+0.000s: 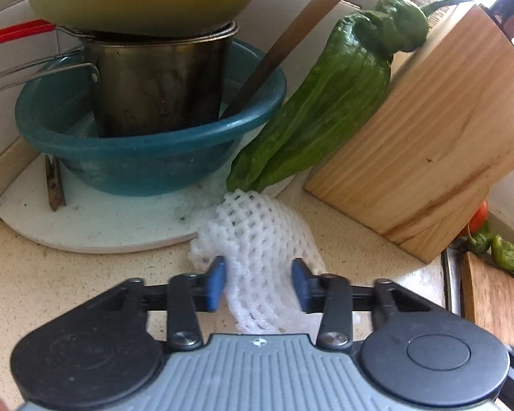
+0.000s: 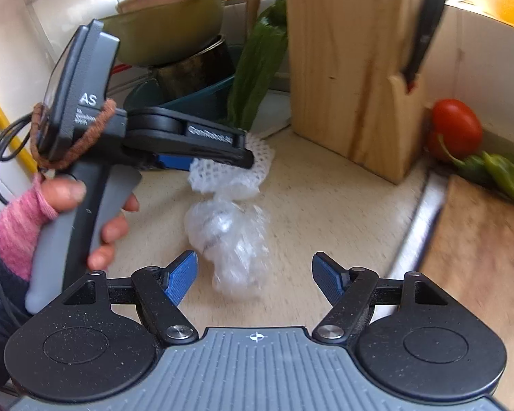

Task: Collect trash
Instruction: 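Close the left tool on the white foam net while the right tool grasps the clear plastic bag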

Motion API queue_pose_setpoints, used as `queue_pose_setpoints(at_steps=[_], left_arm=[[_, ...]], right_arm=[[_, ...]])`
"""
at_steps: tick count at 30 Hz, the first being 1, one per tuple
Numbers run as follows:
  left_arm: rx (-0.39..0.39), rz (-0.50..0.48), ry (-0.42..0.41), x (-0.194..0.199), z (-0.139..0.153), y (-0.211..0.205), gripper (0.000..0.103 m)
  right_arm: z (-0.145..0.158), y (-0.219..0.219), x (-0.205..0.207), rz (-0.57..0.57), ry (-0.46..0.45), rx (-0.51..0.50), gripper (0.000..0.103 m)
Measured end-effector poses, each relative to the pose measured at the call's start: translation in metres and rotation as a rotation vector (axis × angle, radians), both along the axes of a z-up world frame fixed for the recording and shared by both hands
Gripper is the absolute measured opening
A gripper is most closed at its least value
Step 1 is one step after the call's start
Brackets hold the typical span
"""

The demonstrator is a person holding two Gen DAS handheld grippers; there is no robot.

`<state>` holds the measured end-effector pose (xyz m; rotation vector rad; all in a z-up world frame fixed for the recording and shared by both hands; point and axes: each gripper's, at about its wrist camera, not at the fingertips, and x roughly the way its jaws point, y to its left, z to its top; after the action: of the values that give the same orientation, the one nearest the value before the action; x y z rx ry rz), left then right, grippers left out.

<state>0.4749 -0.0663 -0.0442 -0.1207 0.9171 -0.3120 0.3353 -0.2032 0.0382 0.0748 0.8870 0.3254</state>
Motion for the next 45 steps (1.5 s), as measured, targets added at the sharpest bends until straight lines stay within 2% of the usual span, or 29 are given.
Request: queue_pose_setpoints(at_steps=[1, 4, 5, 10, 12, 13, 14, 17, 21, 25, 27, 29, 30, 32, 34, 38, 42, 45], left_arm=[[0.003, -0.006, -0.005, 0.0, 0.0, 0.001, 0.022], [-0.003, -0.018, -0.012, -0.003, 0.0, 0.005, 0.019], [-0.006, -0.022, -0.014, -0.004, 0.0, 0.009, 0.014], [-0.004, -0.036, -0.035, -0.017, 0.009, 0.018, 0.014], [-0.007, -0.032, -0.04, -0.021, 0.013, 0.024, 0.014], [-0.015, -0.026, -0.042, -0.023, 0.016, 0.028, 0.014], [-0.025, -0.022, -0.043, -0.025, 0.019, 0.032, 0.014], [-0.035, -0.025, -0.047, -0.033, 0.026, 0.041, 0.014], [-0.015, -0.049, -0.034, -0.054, 0.031, 0.055, 0.014], [-0.01, -0.071, 0.014, -0.077, 0.027, 0.069, 0.015], [0.011, -0.073, 0.035, -0.085, 0.022, 0.072, 0.021], [0.002, -0.065, 0.065, -0.088, 0.018, 0.079, 0.039], [-0.014, -0.052, 0.077, -0.089, 0.017, 0.084, 0.042], [-0.059, -0.022, 0.085, -0.091, 0.018, 0.092, 0.049], [-0.098, -0.009, 0.079, -0.092, 0.018, 0.098, 0.059], [-0.114, -0.014, 0.077, -0.089, 0.016, 0.095, 0.061], [-0.126, -0.072, 0.041, -0.078, 0.016, 0.077, 0.061], [-0.055, -0.111, 0.036, -0.069, 0.006, 0.056, 0.061]], right_arm=[[-0.001, 0.003, 0.004, 0.011, -0.007, 0.0, 0.079], [-0.008, 0.011, 0.018, 0.045, -0.003, -0.014, 0.079], [-0.012, 0.014, 0.022, 0.051, 0.003, -0.021, 0.079], [-0.021, 0.027, 0.039, 0.093, 0.017, -0.025, 0.078], [-0.024, 0.032, 0.04, 0.107, 0.027, -0.03, 0.072], [-0.025, 0.034, 0.041, 0.117, 0.035, -0.025, 0.061], [-0.026, 0.035, 0.041, 0.124, 0.044, -0.012, 0.056], [-0.023, 0.038, 0.036, 0.131, 0.045, -0.01, 0.05], [-0.013, 0.028, 0.022, 0.122, 0.042, 0.021, 0.049], [-0.003, 0.014, 0.002, 0.097, 0.062, 0.062, 0.049], [0.0, 0.011, -0.01, 0.098, 0.071, 0.064, 0.049], [0.001, 0.01, -0.018, 0.1, 0.076, 0.054, 0.051], [0.001, 0.011, -0.021, 0.099, 0.076, 0.045, 0.053], [0.002, 0.014, -0.027, 0.103, 0.073, 0.005, 0.07], [0.005, 0.015, -0.033, 0.104, 0.047, -0.037, 0.078], [0.015, 0.016, -0.035, 0.129, 0.012, -0.059, 0.086], [0.01, 0.028, -0.032, 0.206, 0.015, -0.059, 0.087], [-0.001, 0.041, -0.032, 0.262, 0.047, -0.059, 0.087]])
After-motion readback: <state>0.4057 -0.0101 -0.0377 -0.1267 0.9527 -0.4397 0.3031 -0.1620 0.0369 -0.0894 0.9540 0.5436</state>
